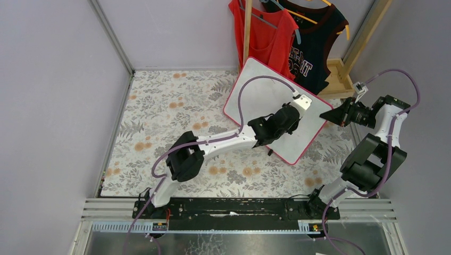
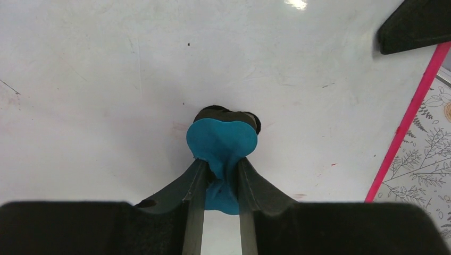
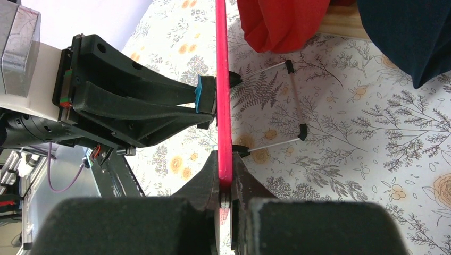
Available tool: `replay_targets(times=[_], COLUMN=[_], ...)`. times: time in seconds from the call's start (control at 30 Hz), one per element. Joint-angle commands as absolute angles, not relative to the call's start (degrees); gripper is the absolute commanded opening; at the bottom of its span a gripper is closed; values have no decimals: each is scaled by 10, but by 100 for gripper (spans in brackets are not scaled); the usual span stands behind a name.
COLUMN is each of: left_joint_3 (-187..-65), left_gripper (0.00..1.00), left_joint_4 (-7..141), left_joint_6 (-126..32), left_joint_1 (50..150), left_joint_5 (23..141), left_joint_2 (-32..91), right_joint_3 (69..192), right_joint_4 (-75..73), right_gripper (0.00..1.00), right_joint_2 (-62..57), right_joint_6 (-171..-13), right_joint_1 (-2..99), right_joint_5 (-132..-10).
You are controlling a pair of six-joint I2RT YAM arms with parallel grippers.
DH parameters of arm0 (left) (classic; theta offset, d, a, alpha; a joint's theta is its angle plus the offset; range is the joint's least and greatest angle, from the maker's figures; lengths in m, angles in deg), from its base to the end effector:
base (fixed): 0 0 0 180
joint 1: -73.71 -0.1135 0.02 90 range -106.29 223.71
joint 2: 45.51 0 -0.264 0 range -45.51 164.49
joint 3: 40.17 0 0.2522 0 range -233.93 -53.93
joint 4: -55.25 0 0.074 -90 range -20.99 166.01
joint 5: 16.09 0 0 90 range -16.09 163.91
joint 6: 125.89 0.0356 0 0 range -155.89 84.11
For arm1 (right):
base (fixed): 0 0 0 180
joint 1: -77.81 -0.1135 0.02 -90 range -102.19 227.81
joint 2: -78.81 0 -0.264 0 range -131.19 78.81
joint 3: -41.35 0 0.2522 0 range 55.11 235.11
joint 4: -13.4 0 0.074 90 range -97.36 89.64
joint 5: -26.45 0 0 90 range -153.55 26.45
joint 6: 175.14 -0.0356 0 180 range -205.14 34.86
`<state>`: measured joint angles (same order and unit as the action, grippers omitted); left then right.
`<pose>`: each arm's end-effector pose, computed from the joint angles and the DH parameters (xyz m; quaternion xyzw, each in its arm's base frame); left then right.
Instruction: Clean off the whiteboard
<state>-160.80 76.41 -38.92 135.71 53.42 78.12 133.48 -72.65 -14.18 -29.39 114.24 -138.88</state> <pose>0.2533 -0.4498 0.2762 0.3224 0.7666 -0.1616 0.5312 0.2541 -0.1448 0.2905 -0.1490 0.7773 0.4082 0.4549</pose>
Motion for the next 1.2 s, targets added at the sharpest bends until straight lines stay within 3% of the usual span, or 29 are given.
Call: replay_targets(times=[0.0,0.63,1.17], left_joint_3=[-1625,-1600,-1615], left_gripper=[0,0,0], left_joint_4=[751,754,756], left_joint_6=[-407,-424,-399], left_joint_1=[1369,1433,1362], left_joint_5=[549,546,524], left_joint_2=[786,822,806], right_joint_3=[1348,1347,1345], right_joint_4=[-754,-754,-754], right_gripper=[0,0,0], right_joint_2=[-143,-138,-138], right_joint_6=[-250,-249,-250], right_joint_1=[1134,1134,1135], right_joint_5=[-1347,-1346,-1345])
